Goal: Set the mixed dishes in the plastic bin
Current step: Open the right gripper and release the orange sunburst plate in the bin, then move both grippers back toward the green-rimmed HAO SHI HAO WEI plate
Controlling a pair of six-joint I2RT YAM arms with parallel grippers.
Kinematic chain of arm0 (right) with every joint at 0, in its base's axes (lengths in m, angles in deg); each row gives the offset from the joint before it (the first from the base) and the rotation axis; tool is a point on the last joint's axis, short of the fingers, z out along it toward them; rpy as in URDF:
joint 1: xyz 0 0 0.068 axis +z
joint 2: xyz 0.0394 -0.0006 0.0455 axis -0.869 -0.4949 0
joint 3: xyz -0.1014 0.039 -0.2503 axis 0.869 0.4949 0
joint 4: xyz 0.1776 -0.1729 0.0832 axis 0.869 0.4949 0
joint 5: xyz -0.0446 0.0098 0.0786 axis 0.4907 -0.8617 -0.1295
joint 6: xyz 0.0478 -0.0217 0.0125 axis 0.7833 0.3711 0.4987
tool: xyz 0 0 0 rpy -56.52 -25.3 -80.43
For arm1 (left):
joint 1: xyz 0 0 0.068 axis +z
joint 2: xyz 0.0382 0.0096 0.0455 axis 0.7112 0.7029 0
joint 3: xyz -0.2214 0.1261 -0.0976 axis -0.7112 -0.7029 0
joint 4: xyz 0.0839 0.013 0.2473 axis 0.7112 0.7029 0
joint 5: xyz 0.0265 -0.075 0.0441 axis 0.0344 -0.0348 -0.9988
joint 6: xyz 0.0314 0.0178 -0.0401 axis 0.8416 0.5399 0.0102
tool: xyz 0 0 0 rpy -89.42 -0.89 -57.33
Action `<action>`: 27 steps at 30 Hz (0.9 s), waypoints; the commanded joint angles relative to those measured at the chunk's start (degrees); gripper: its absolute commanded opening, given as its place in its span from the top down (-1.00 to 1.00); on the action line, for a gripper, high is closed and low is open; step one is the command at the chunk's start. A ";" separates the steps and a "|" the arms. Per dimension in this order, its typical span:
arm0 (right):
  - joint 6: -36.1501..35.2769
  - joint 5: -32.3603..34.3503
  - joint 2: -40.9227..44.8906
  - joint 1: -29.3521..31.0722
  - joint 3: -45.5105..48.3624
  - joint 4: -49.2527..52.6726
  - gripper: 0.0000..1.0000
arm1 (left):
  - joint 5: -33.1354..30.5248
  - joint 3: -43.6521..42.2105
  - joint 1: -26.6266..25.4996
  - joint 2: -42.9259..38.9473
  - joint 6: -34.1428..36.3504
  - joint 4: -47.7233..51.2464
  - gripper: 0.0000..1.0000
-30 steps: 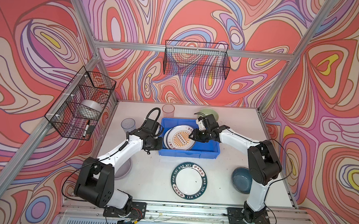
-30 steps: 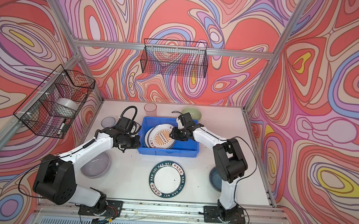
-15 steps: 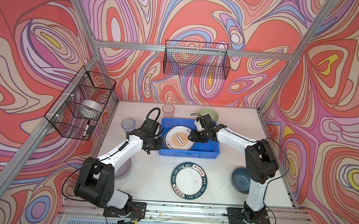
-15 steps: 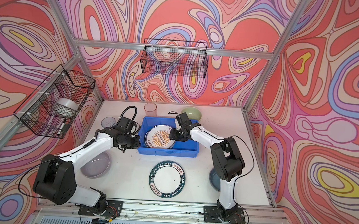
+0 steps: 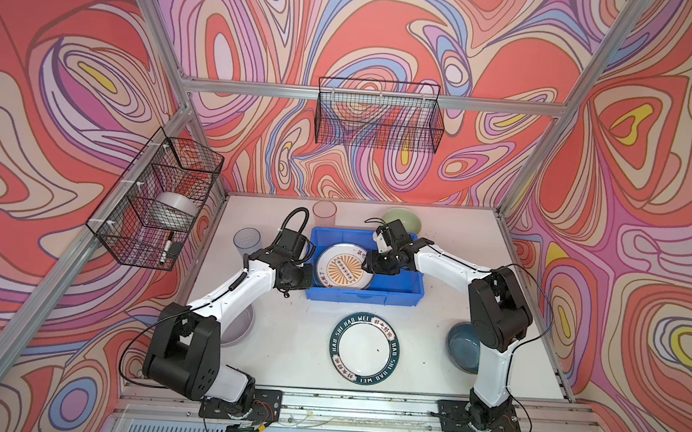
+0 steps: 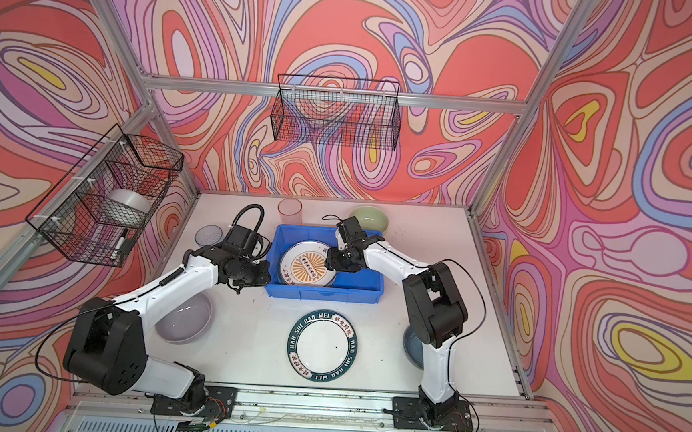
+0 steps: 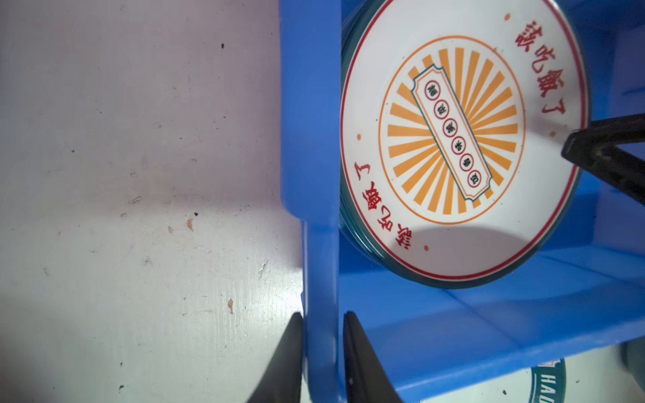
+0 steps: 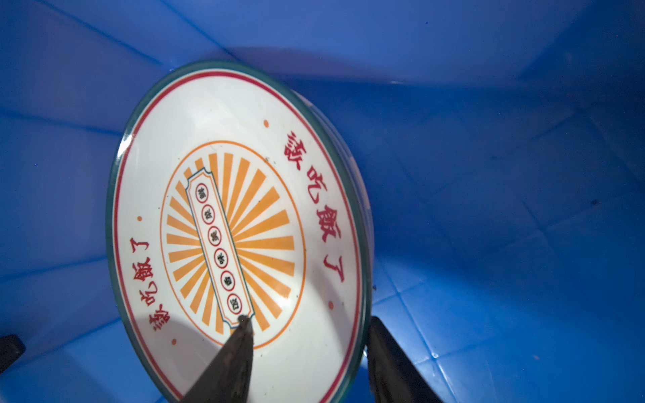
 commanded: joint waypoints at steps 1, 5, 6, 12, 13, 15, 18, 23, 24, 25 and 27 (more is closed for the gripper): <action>-1.02 0.35 -0.49 0.79 -1.68 0.34 -0.07 | 1.03 -0.12 0.35 -1.64 -0.28 -0.96 0.52; -1.45 0.48 0.11 0.79 -1.50 0.32 -0.10 | 0.90 -0.02 0.46 -1.94 -0.23 -0.72 0.49; -1.62 0.66 0.20 0.79 -1.50 0.45 -0.10 | 0.87 0.07 0.53 -2.05 -0.23 -0.63 0.49; -1.99 1.27 1.28 0.80 -1.37 1.06 -0.13 | 0.72 0.07 0.79 -2.95 -0.23 -0.34 0.49; -2.08 1.57 1.51 0.79 -1.34 1.22 -0.13 | 0.64 -0.01 0.79 -3.10 -0.23 -0.26 0.49; -2.32 2.57 2.51 0.79 -1.18 1.72 -0.13 | 0.52 -0.02 0.88 -3.69 -0.23 0.07 0.49; -2.54 3.84 5.13 0.79 -0.48 2.43 -0.13 | 0.07 0.31 0.90 -5.15 -0.05 1.14 0.47; -3.16 5.76 10.79 0.81 1.16 4.07 -0.13 | -0.13 1.38 0.88 -7.66 0.53 4.03 0.30; -3.29 5.85 11.29 0.79 1.64 4.34 -0.13 | 0.21 1.63 0.90 -8.23 0.63 4.67 0.26; -3.38 5.87 13.70 0.79 2.19 4.67 -0.13 | 0.69 1.70 0.95 -8.67 0.80 5.11 0.24; -3.40 5.72 16.38 0.79 3.59 5.52 -0.13 | 2.68 1.27 0.92 -9.99 2.00 5.37 0.16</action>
